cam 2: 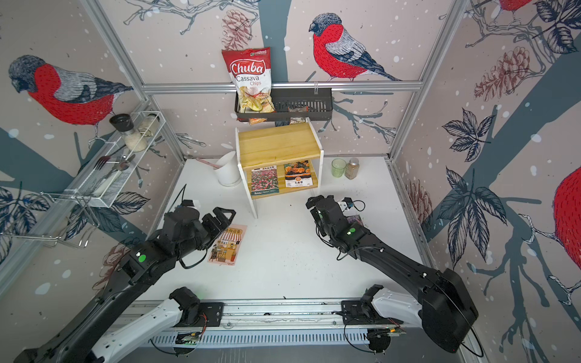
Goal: Take the seed bag off the shelf
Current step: Pick up the seed packet from the shelf.
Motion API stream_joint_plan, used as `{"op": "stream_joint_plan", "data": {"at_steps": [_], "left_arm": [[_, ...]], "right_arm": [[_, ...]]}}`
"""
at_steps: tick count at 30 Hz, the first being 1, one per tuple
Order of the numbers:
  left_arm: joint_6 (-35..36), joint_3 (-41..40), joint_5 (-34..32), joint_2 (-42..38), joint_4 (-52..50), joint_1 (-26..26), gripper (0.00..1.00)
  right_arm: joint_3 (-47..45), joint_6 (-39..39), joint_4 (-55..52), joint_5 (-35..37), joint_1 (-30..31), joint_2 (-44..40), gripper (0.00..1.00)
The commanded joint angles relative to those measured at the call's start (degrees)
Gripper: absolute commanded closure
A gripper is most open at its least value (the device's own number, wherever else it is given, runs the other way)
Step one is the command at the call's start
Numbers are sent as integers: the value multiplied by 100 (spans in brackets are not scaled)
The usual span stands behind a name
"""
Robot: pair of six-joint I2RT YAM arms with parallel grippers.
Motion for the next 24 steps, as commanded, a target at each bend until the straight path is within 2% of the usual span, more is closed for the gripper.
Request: {"op": "stream_joint_plan", "data": {"at_steps": [1,5,11,19,24], "left_arm": [[1220,921,-318,529,356,-4,5],[1896,2164,-450,1456,268,-3,5],[2428,3320,-710,2547,175,20,5],[2656,4123,-878,3508,-138,244,5],[2783,4426,-845,3856,-488,363,12]], "right_arm": [[283,-270,713,-113,-86,278,0],[493,-340,874,-195,-172,762,0],[605,-322,1155,-174,-171,1105,0],[912,-295,1307,-123,-140,1503,0],[1085,-248,1336,-47,-149,1663,0]]}}
